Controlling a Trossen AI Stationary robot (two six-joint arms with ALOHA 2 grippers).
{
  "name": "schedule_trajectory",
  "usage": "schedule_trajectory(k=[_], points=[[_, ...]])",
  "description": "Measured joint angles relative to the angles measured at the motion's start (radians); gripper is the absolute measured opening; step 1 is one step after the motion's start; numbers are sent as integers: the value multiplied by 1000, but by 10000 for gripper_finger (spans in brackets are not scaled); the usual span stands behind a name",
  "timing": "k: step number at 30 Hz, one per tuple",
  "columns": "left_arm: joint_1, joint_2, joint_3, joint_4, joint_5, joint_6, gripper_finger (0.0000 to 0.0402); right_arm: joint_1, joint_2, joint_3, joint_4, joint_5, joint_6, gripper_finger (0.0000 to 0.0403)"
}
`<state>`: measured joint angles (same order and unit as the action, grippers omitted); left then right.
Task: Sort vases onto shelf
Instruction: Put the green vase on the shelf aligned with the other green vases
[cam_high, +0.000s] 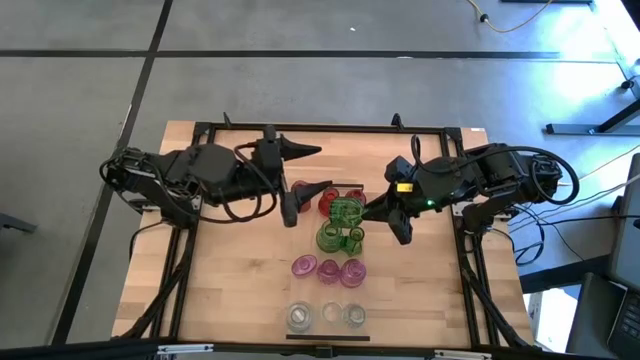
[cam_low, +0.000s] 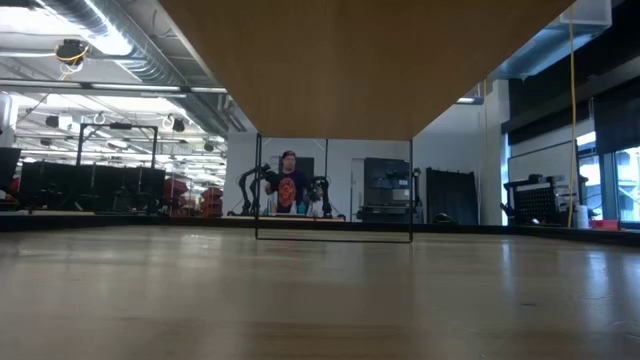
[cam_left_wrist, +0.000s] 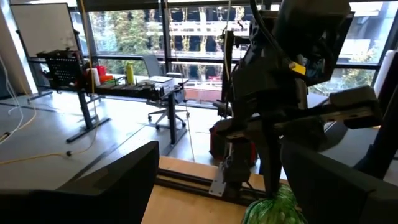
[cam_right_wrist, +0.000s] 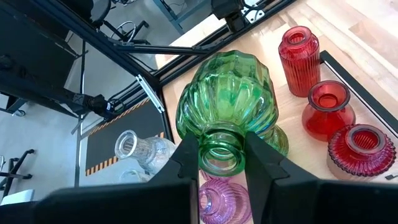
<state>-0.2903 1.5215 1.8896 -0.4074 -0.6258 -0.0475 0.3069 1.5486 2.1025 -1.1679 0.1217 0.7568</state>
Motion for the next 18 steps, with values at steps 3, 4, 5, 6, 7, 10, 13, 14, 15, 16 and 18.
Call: schedule_trajectory(k=[3,4,5,6,7,10,13,14,15,16,18], points=[[0,0,0,0,2,-2,330,0,0,0,0,0,-6,53],[0,0,0,0,10,-3,330,0,0,0,0,-1,-8,53],[0,0,0,0,22,-5,330,0,0,0,0,-1,-12,53],[0,0,0,0,32,-16,330,0,0,0,0,-1,-21,53],[0,0,0,0,43,-34,330,0,0,0,-1,-1,-29,53],[0,0,0,6,76,-19,330,0,0,0,-1,-4,-43,53],[0,0,0,14,113,-30,330,0,0,0,-2,-10,-57,53],[-1,0,0,21,97,-64,330,0,0,0,-1,-10,-59,53],[-2,1,0,28,57,-130,330,0,0,0,-2,-11,-61,53],[-1,4,0,28,25,-192,330,0,0,0,-2,-10,-65,53],[1,9,0,22,0,-224,330,0,0,0,-2,-11,-75,53]])
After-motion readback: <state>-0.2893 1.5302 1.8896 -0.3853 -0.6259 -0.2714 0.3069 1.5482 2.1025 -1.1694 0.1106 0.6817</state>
